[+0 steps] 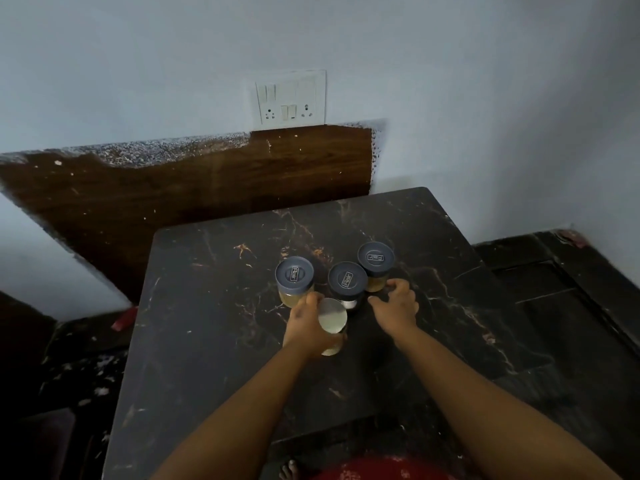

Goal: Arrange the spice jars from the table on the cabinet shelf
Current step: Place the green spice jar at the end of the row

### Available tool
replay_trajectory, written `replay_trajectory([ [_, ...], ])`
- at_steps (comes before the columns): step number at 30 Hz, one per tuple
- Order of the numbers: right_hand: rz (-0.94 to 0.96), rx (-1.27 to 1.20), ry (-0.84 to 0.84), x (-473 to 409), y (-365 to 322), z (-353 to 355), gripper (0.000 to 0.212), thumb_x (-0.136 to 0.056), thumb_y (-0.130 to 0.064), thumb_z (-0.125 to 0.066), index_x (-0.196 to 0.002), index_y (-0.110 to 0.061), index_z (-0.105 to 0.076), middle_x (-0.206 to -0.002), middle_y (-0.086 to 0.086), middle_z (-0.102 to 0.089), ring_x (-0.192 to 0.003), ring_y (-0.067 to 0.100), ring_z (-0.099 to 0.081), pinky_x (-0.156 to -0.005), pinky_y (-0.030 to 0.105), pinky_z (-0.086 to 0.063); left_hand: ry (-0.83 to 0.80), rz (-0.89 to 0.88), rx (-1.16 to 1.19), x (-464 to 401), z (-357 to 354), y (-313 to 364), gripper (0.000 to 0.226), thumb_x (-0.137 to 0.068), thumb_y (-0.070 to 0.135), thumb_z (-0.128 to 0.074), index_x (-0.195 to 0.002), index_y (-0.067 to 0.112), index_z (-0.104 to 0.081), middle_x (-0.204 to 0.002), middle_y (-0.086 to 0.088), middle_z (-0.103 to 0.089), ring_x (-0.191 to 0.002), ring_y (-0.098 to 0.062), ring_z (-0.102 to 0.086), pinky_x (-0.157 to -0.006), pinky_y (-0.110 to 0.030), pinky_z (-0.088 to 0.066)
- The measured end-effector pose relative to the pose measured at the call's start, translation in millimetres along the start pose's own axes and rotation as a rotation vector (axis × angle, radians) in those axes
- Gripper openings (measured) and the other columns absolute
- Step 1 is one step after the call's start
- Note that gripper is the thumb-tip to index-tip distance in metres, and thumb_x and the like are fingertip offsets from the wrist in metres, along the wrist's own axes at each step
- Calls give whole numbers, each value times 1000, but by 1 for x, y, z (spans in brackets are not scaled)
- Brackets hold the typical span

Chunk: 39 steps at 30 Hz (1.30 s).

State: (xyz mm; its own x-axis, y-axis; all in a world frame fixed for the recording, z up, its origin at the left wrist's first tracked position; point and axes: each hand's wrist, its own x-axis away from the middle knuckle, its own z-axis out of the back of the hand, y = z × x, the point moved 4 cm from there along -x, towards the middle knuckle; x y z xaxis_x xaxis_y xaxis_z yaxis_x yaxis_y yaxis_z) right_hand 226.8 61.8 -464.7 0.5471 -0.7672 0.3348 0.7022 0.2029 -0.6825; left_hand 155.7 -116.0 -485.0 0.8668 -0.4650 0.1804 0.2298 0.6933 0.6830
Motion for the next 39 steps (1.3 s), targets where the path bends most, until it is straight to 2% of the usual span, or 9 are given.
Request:
replay_trajectory([
  [5, 71, -449, -351, 10, -44, 18, 43, -89, -33, -66, -127, -19, -51, -129, 4, -56, -113, 20, -56, -83, 33, -45, 68, 130, 573, 2, 29, 19, 71, -59, 38, -90, -115, 21, -49, -116, -3, -59, -107, -22, -59, -90, -36, -52],
  [9, 364, -241, -723, 38, -77, 34, 60, -85, -45, -68, -136, -28, -42, -123, -4, -55, -110, 16, -58, -85, 33, -53, 27, 170, 1018, 8, 56, 50, 64, -64, 47, -82, -112, 11, -61, -113, -16, -65, -100, -25, -63, -87, -41, -51],
  [12, 291, -242, -924, 51, -63, 30, 65, -79, -39, -77, -133, -31, -42, -122, -3, -61, -110, 18, -62, -91, 39, -54, -100, 146, 1286, 15, 55, 76, 65, -68, 49, -77, -119, 10, -64, -114, -20, -65, -104, -31, -64, -96, -48, -50],
  [16, 273, -447, -850, 51, -53, 26, 81, -61, -38, -87, -131, -31, -48, -120, 2, -67, -109, 22, -67, -95, 49, -53, 29, 151, 1311, 29, 49, 97, 79, -71, 52, -76, -130, 11, -41, -125, -19, -60, -109, -33, -64, -94, -53, -52],
  [19, 277, -563, -764, 48, -57, 31, 73, -72, -39, -79, -136, -27, -44, -121, 2, -67, -108, 20, -67, -95, 47, -53, 58, 135, 1196, 41, 37, 108, 84, -71, 55, -68, -136, 21, -27, -129, -10, -54, -112, -25, -61, -97, -46, -51],
  [23, 332, -569, -725, 59, -64, 41, 55, -87, -32, -66, -135, -31, -40, -122, 4, -64, -107, 20, -67, -93, 44, -55, 140, 123, 1052, 51, 36, 106, 72, -78, 38, -76, -130, 21, -29, -126, -10, -56, -107, -21, -63, -89, -33, -54],
  [28, 269, -815, -739, 68, -73, 59, 53, -89, -35, -66, -133, -19, -43, -123, 13, -64, -109, 28, -66, -94, 45, -54, 76, 89, 1106, 54, 47, 109, 75, -73, 42, -79, -127, 6, -43, -118, -16, -63, -94, -20, -67, -64, -22, -53],
  [35, 335, -804, -706, 83, -74, 62, 49, -92, -10, -60, -136, -19, -41, -123, 13, -62, -108, 26, -64, -93, 45, -53, 24, 49, 1125, 54, 46, 112, 75, -76, 63, -68, -129, 12, -55, -121, -13, -67, -110, -26, -66, -93, -41, -53],
  [39, 278, -871, -748, 79, -75, 67, 36, -96, -31, -52, -131, -18, -54, -126, 15, -64, -115, 30, -61, -94, 45, -50, 212, 92, 1175, 52, 54, 117, 79, -74, 71, -63, -127, 17, -41, -125, -13, -60, -110, -28, -65, -91, -52, -54],
])
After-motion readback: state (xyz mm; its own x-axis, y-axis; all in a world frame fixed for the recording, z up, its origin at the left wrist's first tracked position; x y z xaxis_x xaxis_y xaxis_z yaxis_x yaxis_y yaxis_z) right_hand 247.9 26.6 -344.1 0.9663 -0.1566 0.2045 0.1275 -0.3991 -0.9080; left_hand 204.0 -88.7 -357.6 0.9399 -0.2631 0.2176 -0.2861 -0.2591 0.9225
